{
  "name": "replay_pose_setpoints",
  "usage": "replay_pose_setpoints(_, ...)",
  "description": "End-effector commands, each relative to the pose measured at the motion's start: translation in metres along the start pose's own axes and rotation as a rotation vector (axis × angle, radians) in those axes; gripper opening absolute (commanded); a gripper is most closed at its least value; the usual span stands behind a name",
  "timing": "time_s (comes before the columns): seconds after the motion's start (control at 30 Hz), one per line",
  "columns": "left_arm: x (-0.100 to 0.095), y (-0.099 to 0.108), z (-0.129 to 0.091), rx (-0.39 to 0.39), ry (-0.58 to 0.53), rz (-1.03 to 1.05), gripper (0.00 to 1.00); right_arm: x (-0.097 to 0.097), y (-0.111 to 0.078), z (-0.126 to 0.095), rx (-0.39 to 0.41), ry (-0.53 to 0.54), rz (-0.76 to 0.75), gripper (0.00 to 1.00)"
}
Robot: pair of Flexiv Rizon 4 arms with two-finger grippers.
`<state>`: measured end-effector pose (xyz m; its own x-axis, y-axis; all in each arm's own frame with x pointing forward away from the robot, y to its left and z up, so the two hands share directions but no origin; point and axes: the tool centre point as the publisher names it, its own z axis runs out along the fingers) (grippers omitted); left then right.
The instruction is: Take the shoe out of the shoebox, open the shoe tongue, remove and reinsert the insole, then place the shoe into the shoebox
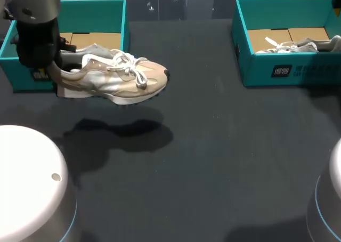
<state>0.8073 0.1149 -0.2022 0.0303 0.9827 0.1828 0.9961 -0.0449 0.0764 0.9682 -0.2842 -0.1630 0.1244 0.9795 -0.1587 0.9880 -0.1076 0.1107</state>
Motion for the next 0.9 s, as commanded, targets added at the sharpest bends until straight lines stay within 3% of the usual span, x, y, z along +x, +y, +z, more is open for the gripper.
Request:
replay_pose_setpoints(0.03, -0.026, -0.020, 0.007, -0.034, 0.039, 0.018, 0.00, 0.000, 0.000, 0.000, 0.001, -0.001, 0.000, 1.00)
replay_pose_setpoints(0.43, -0.089, -0.056, 0.022, 0.052, 0.035, 0.061, 0.00, 0.000, 0.000, 0.000, 0.001, -0.001, 0.000, 1.00)
replay_pose_setpoints(0.9, -0.089, -0.056, 0.022, 0.052, 0.035, 0.061, 0.00, 0.000, 0.000, 0.000, 0.001, -0.001, 0.000, 1.00)
